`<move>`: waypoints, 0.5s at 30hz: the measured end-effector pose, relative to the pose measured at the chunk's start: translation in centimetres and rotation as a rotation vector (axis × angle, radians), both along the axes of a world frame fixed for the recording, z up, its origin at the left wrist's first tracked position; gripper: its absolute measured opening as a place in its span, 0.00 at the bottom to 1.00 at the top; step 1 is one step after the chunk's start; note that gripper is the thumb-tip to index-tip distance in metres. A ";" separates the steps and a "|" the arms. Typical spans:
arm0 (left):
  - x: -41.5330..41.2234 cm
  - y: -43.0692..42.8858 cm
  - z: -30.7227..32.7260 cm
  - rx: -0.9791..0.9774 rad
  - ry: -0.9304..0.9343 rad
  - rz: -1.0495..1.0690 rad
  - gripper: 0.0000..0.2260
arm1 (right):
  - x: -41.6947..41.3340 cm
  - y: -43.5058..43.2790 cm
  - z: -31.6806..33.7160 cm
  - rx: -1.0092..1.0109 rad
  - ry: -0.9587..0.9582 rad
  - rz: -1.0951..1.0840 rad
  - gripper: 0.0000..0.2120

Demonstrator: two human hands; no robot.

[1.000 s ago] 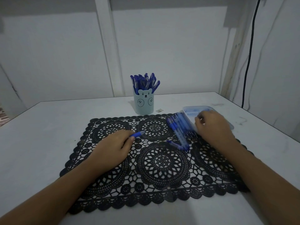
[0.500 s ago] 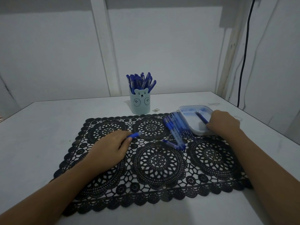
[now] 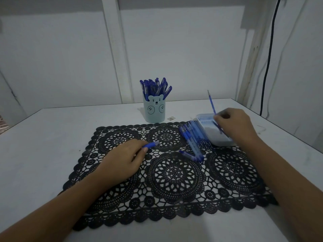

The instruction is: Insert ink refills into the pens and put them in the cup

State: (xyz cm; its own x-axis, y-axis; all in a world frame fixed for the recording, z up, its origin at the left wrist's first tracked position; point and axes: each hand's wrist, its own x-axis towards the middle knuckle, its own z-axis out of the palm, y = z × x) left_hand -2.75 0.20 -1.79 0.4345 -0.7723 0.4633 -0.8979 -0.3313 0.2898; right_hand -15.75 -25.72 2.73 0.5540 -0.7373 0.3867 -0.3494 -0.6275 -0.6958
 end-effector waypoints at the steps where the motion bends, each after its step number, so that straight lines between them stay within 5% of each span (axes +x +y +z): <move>1: -0.1 0.0 0.1 -0.005 0.005 -0.010 0.27 | 0.1 1.2 0.2 0.106 -0.074 0.075 0.04; 8: -0.6 0.2 0.4 -0.018 -0.046 -0.074 0.23 | 0.0 7.4 -0.2 0.716 -0.370 0.511 0.01; 15: -1.3 -0.1 0.5 -0.008 -0.070 -0.109 0.20 | -0.2 10.0 -1.2 0.919 -0.397 0.674 0.06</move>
State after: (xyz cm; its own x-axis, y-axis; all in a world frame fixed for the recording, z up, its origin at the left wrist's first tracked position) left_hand -4.03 0.14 -1.34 0.3152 -0.8092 0.4958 -0.9464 -0.2290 0.2278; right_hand -15.90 -15.68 1.51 0.8950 -0.4347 0.1003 0.1975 0.1845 -0.9628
